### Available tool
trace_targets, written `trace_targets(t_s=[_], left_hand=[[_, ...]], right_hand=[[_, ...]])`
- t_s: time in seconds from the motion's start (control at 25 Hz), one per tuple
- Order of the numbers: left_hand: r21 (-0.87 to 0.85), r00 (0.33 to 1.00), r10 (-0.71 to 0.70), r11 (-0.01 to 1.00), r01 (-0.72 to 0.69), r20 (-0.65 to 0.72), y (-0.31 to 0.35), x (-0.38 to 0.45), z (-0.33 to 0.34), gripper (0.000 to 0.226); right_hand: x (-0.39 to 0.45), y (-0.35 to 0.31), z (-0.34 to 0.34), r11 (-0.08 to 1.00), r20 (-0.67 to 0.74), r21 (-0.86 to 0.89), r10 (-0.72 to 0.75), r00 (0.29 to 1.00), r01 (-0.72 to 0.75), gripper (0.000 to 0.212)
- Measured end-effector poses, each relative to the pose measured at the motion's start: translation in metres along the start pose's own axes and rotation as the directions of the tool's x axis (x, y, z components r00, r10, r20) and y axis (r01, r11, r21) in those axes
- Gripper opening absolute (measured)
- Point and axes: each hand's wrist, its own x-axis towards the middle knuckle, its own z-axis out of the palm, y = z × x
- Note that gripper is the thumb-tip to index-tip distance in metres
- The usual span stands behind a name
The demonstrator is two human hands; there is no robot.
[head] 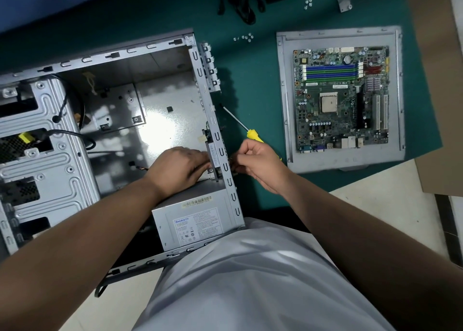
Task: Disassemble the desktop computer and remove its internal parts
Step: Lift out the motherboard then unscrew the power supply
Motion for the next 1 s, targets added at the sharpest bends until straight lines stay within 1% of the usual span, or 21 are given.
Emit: trace_targets(t_s=[0.04,0.2,0.28,0.4,0.52,0.68,0.92,1.0], left_hand=[[0.001,1.0,0.003,1.0,-0.003,0.001,0.001,0.0,0.0,0.034],[0.003,1.0,0.006,1.0,-0.006,-0.007,0.001,0.0,-0.001,0.034],[0.01,1.0,0.016,1.0,-0.015,-0.017,0.002,0.0,-0.001,0.033],[0.012,1.0,0.016,1.0,-0.016,-0.021,0.001,0.0,-0.002,0.031],[0.026,0.999,0.024,0.999,-0.023,-0.032,0.0,0.001,-0.001,0.027],[-0.009,1.0,0.012,1.0,-0.012,-0.027,-0.002,0.0,0.0,0.023],[-0.004,0.999,0.005,1.0,-0.005,-0.036,-0.002,0.001,0.001,0.024],[0.015,0.999,0.019,1.0,-0.018,-0.05,-0.001,0.001,0.001,0.024]], right_hand=[[0.0,-0.002,0.001,1.0,-0.011,0.005,0.003,1.0,-0.003,0.032],[0.001,-0.011,-0.002,1.0,-0.039,0.013,0.006,0.999,-0.005,0.022],[0.003,-0.021,-0.006,0.998,-0.06,-0.054,-0.023,0.998,0.02,0.024],[0.011,-0.046,-0.009,0.989,-0.083,-0.132,-0.077,0.994,0.066,0.02],[0.027,-0.073,-0.016,0.979,-0.137,-0.181,-0.122,0.983,0.096,0.015],[0.056,-0.098,-0.029,0.962,-0.203,-0.256,-0.15,0.968,0.096,0.007],[0.11,-0.134,-0.04,0.939,-0.361,-0.334,-0.206,0.91,0.08,0.008],[0.122,-0.143,-0.039,0.894,-0.382,-0.442,-0.262,0.886,0.074,0.014]])
